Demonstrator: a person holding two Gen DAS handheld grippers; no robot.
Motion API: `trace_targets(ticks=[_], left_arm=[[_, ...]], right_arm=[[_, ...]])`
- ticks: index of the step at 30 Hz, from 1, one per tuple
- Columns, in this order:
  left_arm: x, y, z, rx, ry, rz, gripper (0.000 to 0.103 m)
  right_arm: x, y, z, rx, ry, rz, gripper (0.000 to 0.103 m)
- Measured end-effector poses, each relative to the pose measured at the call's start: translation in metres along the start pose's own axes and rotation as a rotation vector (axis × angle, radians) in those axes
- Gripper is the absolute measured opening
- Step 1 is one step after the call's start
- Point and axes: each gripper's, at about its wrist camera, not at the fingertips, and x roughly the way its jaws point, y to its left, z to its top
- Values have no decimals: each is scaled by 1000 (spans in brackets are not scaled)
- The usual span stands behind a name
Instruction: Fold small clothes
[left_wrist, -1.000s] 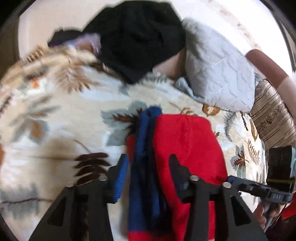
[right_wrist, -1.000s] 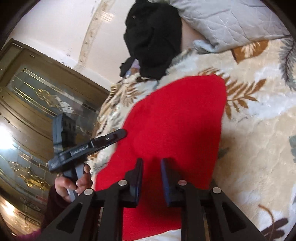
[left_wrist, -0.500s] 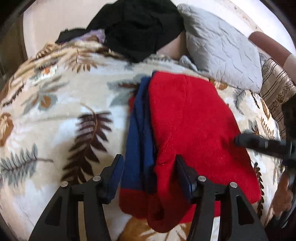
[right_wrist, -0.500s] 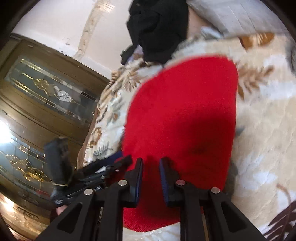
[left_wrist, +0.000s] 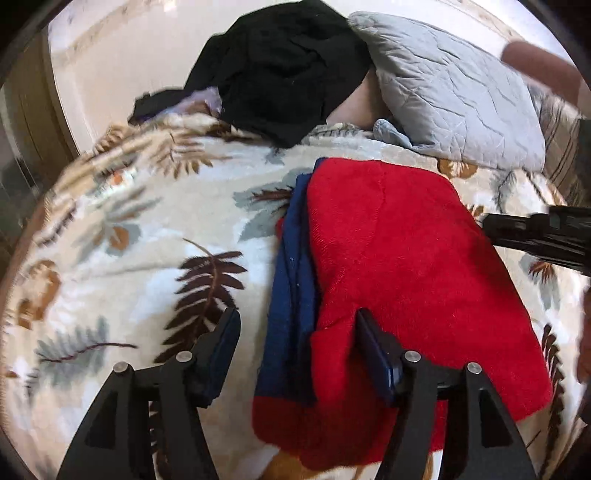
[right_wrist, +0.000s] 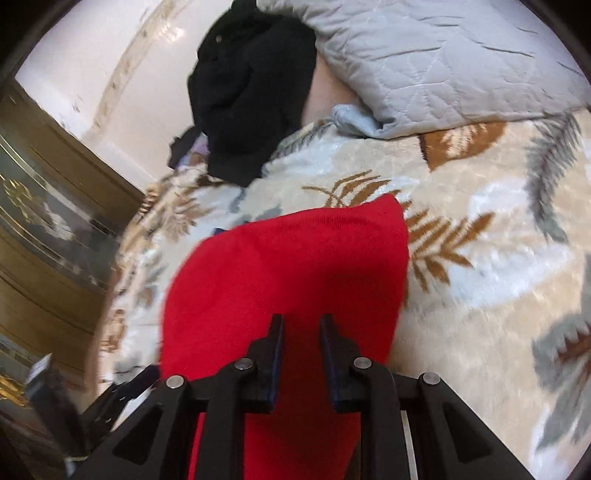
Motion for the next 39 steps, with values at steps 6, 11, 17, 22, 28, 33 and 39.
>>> trace_targets(ticks=[6,11,17,22,28,33,39], left_arm=[[-35,-7,-4,34,-80,69,66],[-40,-5,-9,28,-93,118,66],[-41,-2,-17,2,-83,129,66],[-69,-9,-24,-7,-134,130,66],[-103,-21,-35,-5,-183,132,66],[-131,-27,-44,-18,-214,132,66],[-170,-24,-52,-46,-243,156,74]], right_arm=[[-58,25,-58,-107,-46,44,63],[-44,48,-102,-242,-9,-9,58],[-24,44,-111,-233,74,-67,58],[-65,39,-108,-176,35,-10,58],[-115,41,-115,-201,-43,-5,58],[-151,52,-125,-233,-100,-17,58],[-192,74,-139,-267,-199,-77,62]])
